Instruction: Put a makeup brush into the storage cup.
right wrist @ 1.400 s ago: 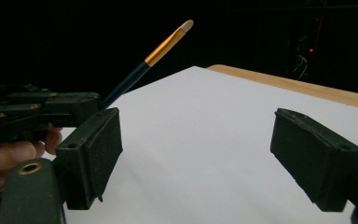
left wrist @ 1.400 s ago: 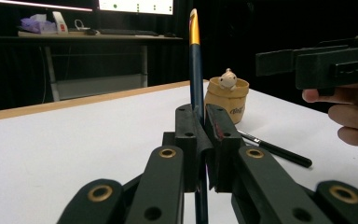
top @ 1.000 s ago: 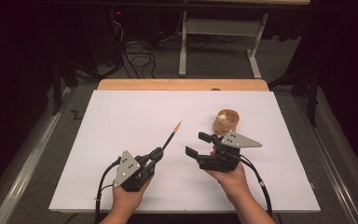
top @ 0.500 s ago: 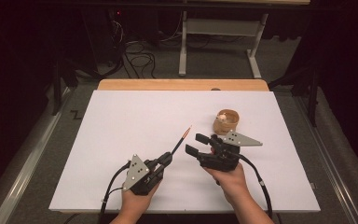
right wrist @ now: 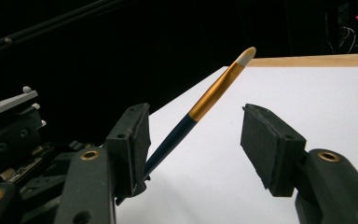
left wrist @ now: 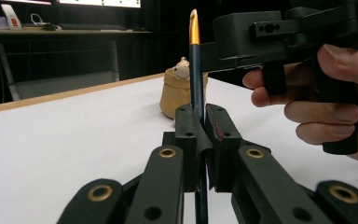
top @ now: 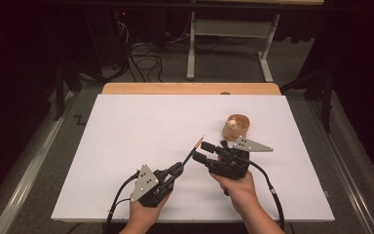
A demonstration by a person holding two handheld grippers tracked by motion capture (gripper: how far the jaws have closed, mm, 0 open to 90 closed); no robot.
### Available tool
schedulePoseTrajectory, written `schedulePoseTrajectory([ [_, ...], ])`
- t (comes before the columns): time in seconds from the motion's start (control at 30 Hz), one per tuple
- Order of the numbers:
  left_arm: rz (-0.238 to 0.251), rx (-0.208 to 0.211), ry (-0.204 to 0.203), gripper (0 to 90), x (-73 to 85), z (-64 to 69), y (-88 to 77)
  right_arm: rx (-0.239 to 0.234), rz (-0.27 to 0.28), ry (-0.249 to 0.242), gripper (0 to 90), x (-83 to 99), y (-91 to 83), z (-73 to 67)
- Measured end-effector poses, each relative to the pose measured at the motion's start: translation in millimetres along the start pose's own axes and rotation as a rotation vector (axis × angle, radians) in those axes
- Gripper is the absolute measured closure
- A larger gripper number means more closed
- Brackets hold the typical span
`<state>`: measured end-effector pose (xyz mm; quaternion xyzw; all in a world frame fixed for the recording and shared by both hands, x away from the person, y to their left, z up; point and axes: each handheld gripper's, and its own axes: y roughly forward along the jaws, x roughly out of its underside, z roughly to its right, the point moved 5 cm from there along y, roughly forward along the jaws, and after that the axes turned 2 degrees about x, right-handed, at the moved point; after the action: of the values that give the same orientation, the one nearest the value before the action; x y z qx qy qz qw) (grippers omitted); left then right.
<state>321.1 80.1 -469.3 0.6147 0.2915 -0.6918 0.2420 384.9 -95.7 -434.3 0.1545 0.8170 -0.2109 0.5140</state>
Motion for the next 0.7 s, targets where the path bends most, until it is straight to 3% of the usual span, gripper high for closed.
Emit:
schedulePoseTrajectory([
  [0.7,0.008,0.013,0.003,84.6,0.4,4.9,1.3,-0.037,0.009,0.049,59.2,1.6,-0.3,1.8],
])
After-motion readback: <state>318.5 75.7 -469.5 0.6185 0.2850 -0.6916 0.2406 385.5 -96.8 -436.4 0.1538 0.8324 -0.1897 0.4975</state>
